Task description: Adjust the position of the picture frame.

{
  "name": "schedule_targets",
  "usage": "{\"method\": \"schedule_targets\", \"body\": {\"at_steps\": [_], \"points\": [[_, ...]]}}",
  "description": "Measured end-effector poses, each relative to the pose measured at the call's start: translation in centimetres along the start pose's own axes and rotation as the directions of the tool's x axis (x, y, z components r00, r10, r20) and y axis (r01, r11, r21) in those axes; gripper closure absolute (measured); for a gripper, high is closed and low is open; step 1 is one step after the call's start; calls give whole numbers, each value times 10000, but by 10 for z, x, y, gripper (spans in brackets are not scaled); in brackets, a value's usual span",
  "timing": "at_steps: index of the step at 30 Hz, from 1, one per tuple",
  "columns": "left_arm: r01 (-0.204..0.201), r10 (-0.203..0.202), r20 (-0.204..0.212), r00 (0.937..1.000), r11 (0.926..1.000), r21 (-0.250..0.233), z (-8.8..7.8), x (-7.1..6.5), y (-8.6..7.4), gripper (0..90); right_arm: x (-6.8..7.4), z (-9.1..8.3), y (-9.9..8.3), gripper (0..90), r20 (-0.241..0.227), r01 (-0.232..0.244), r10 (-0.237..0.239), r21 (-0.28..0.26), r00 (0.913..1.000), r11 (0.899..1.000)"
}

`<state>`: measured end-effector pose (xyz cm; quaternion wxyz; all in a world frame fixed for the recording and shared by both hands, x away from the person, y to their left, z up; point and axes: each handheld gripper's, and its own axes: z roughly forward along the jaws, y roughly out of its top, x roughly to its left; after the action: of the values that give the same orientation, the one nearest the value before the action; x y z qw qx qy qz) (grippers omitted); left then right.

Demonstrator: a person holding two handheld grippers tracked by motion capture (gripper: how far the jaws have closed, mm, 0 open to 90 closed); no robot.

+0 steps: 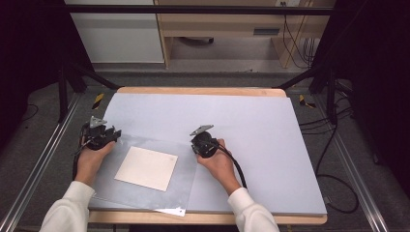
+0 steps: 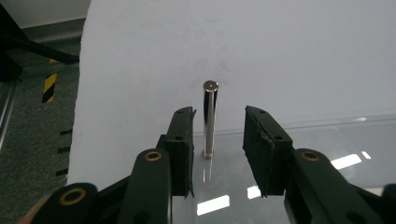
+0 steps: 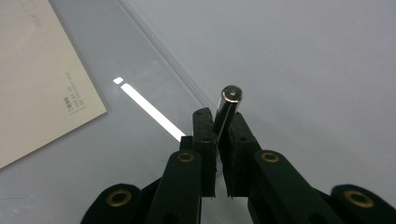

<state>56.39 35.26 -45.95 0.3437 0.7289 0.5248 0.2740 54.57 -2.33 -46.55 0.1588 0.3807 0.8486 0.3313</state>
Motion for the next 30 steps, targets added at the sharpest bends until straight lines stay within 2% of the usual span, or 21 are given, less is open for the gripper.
{"method": "schedule_targets", "body": {"at_steps": [2, 3, 5, 8, 10, 13, 14, 19, 21, 25, 28, 30], "points": [[-143, 143, -121, 9998, 9999, 57, 5, 2, 0, 668, 0, 0, 0, 853, -20, -42, 42, -7, 10000, 10000], [-65, 65, -174, 9998, 10000, 28, 7, 3, 0, 698, 0, 0, 0, 853, -19, -45, 45, -15, 10000, 10000], [19, -18, -70, 10000, 9999, 98, 11, 7, -2, 779, -1, 0, 0, 854, -47, -57, 57, 3, 10000, 10000], [12, -13, 87, 10000, 10000, 50, 11, 7, -2, 831, -1, 0, 0, 854, -43, -63, 63, 1, 10000, 10000], [-148, 148, 37, 9999, 9999, 19, 12, 5, -2, 836, -1, 0, 0, 854, -48, -73, 73, -5, 10000, 10000], [61, -62, 213, 9998, 10000, 18, 12, 8, -2, 843, -1, 0, 0, 854, -72, -199, 199, -9, 9998, 9998], [-48, 47, 171, 9998, 10000, 48, 12, 7, -2, 843, -1, 0, 0, 854, -82, -199, 199, -12, 9998, 9998], [35, -35, 94, 9999, 10000, 68, 13, 6, -2, 824, -2, 0, -1, 853, -80, -268, 267, -83, 9996, 9996], [23, -24, 52, 10000, 9997, 258, 16, 6, -3, 814, -2, 0, -1, 852, -78, -303, 303, -62, 9995, 9995], [32, -31, -35, 10000, 9996, 270, 17, 4, -2, 840, -3, 0, -1, 848, -164, -400, 398, -131, 9991, 9991], [138, -139, 61, 9999, 9996, 266, 16, 5, -2, 846, -3, 0, -1, 854, -142, -272, 270, -131, 9995, 9995], [41, -42, 68, 10000, 9996, 274, 15, 5, -1, 847, -3, 0, -1, 855, -162, -341, 339, -107, 9993, 9994]]}}
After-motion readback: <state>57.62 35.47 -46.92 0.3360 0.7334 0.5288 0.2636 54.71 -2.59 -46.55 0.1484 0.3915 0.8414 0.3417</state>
